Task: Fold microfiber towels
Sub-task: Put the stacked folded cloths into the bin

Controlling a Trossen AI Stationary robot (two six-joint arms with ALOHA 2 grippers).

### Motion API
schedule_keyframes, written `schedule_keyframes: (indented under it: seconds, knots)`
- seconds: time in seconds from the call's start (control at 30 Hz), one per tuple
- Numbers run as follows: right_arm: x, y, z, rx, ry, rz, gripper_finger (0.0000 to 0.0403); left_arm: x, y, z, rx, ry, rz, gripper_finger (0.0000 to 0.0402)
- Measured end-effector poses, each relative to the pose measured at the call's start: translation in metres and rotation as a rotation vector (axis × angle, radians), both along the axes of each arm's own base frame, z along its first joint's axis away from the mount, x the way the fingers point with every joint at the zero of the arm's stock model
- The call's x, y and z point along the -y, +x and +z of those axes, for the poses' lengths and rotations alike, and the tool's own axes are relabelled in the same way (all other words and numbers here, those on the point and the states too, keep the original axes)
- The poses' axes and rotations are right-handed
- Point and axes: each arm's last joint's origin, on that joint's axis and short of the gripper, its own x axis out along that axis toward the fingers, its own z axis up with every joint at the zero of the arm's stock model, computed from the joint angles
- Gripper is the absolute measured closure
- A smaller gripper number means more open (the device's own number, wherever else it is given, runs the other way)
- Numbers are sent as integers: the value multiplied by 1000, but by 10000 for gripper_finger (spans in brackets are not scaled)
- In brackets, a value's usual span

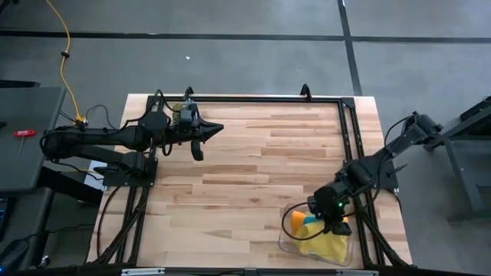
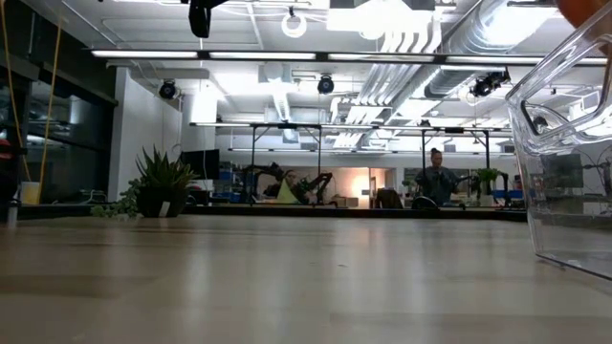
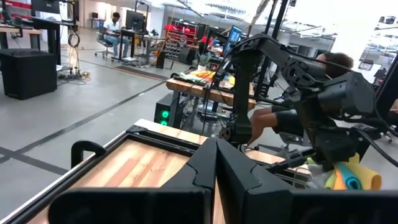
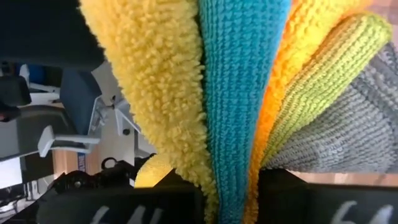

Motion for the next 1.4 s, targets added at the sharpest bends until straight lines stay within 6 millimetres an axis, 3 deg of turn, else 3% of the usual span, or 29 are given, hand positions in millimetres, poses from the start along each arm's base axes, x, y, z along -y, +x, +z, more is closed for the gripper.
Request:
schedule_keyframes:
  seconds: [0.63, 1.4]
  knots:
    - [-14, 21, -26, -44, -36, 9, 377, 0, 0, 0, 2, -7, -5, 401]
    - [-17, 14, -32, -176, -87, -86, 377, 0, 0, -2, -20, -12, -16, 401]
